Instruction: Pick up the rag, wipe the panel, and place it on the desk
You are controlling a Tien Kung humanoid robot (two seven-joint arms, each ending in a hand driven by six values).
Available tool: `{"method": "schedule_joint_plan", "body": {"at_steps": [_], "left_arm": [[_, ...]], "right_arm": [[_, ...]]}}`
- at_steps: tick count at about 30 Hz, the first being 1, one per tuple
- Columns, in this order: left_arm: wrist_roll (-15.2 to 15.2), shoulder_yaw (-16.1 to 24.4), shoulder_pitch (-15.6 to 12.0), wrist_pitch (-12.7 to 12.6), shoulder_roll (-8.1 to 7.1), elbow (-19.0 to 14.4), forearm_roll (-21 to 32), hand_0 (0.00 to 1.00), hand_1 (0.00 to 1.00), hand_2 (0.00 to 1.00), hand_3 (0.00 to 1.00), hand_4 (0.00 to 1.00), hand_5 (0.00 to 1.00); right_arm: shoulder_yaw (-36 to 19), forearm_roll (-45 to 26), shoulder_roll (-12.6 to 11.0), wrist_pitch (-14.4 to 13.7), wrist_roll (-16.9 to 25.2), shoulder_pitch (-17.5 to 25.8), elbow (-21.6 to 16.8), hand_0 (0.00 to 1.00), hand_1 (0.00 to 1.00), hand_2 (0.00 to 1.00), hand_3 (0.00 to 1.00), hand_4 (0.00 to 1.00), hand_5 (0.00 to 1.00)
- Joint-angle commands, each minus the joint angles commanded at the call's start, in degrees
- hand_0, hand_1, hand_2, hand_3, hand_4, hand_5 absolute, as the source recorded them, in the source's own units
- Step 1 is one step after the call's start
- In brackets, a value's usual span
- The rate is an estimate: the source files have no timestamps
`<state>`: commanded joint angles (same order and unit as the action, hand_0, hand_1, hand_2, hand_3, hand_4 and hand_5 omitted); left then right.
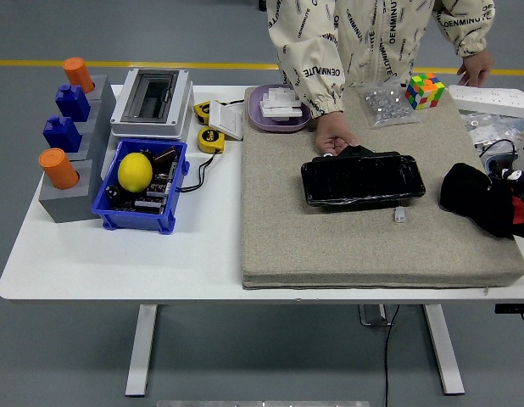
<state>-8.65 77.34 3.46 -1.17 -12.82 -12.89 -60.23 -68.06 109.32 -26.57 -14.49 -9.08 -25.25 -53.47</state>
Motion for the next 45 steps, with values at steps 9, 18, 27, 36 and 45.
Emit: {"method": "schedule_joint_plan", "body": {"at_steps": [9,18,27,36,45], "left_arm": [[-0.01,-0.46,-0.16,0.01,-0.14,0.04,0.21,0.604,0.636,0.638,0.560,0.632,0.447],[-0.02,-0.50,-0.30,0.01,-0.20,0.11,0.12,0.605,0.636,0.638,0.560,0.632,0.447],[-0.02,-0.52,-0.29,0.01,-0.19,0.14,0.07,0.604,0.636,0.637,0.560,0.632,0.448],[-0.01,-0.41,-0.40,0.01,-0.20,0.12,-0.04,0.604,0.636,0.638,0.561,0.631,0.447],[-0.02,-0.45,-0.32,0.02,-0.19,0.14,0.00,0.604,0.636,0.637,0.560,0.632,0.449]], "right_arm": [[-0.79,0.11,-0.31,-0.11,0.02,0.12,-0.55,0.530,0.575,0.653,0.680,0.998,0.524],[-0.98,0.08,-0.08,-0.19,0.07,-0.31,-0.47,0.530,0.576,0.653,0.680,0.998,0.522],[-1.46,0.14,0.00,-0.16,0.01,-0.40,-0.26,0.531,0.577,0.653,0.677,0.998,0.517],[-1.91,0.20,-0.09,-0.18,-0.03,-0.30,-0.18,0.532,0.576,0.653,0.676,0.998,0.515],[-2.08,0.25,-0.19,-0.17,-0.07,-0.28,-0.10,0.532,0.576,0.653,0.674,0.998,0.513]]}}
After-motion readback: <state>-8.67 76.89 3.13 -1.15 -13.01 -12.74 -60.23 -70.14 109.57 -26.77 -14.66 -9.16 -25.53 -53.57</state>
